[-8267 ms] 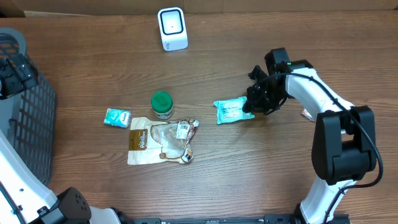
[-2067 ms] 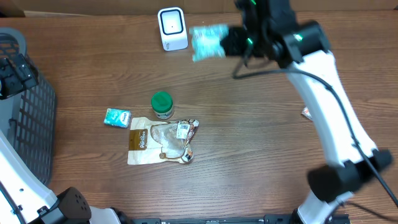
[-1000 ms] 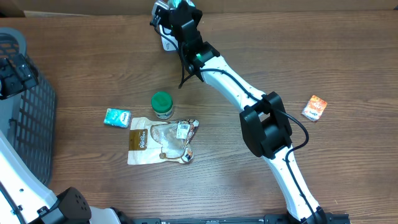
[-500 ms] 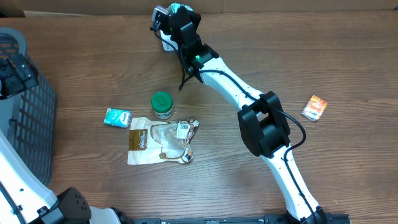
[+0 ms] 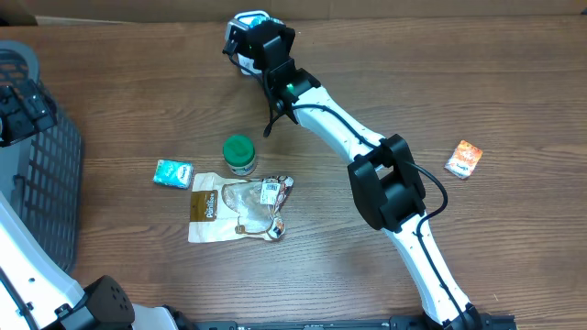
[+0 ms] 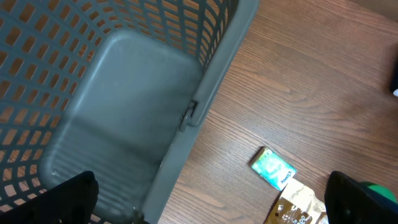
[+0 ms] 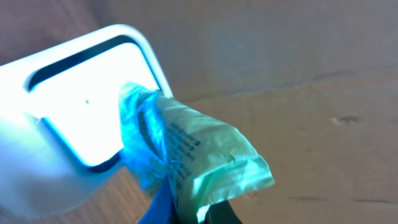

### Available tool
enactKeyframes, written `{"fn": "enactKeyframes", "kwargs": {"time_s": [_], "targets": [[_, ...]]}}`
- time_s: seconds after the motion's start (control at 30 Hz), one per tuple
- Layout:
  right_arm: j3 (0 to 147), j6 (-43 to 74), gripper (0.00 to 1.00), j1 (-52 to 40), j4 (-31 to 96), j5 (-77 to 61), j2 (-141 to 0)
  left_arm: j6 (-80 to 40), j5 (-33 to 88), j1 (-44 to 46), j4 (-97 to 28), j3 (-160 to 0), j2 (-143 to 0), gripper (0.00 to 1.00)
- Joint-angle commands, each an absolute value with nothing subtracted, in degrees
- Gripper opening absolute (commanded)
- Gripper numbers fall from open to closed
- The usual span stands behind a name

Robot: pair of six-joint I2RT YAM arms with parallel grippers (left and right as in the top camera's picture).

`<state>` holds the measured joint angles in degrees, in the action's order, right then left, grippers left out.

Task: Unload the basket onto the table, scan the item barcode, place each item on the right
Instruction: 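Hold the teal wipes in front of the white scanner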

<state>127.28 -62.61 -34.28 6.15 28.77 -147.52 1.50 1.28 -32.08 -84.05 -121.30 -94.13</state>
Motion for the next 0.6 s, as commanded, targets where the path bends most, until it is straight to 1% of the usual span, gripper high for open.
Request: {"fn": "enactKeyframes", "kwargs": {"time_s": [0.0, 0.1, 0.23, 0.33, 0.57], "targets": [[128.22, -63.33, 0.04, -35.05, 8.36, 28.58, -148.59, 2.17, 1.1, -32.12, -83.96, -121.97, -94.39, 1.0], [128.22, -64.6, 0.04, -35.09, 5.72, 30.46, -148.59, 2.17, 1.08, -32.12, -83.96, -121.97, -94.39, 1.0], [128.22, -69.58, 0.04, -35.33, -6.57, 36.01, -148.51, 2.2, 1.1, -32.12, -83.96, -121.97, -94.39, 1.0], [128.22, -73.6, 0.04, -35.75, -13.69, 36.4, -147.74, 2.17, 1.1, -32.12, -83.96, -121.97, -94.39, 1.0], [128.22, -74.02, 0.04, -36.49, -14.02, 38.68, -145.34, 2.17, 1.08, -32.12, -83.96, -121.97, -94.39, 0.99]]}}
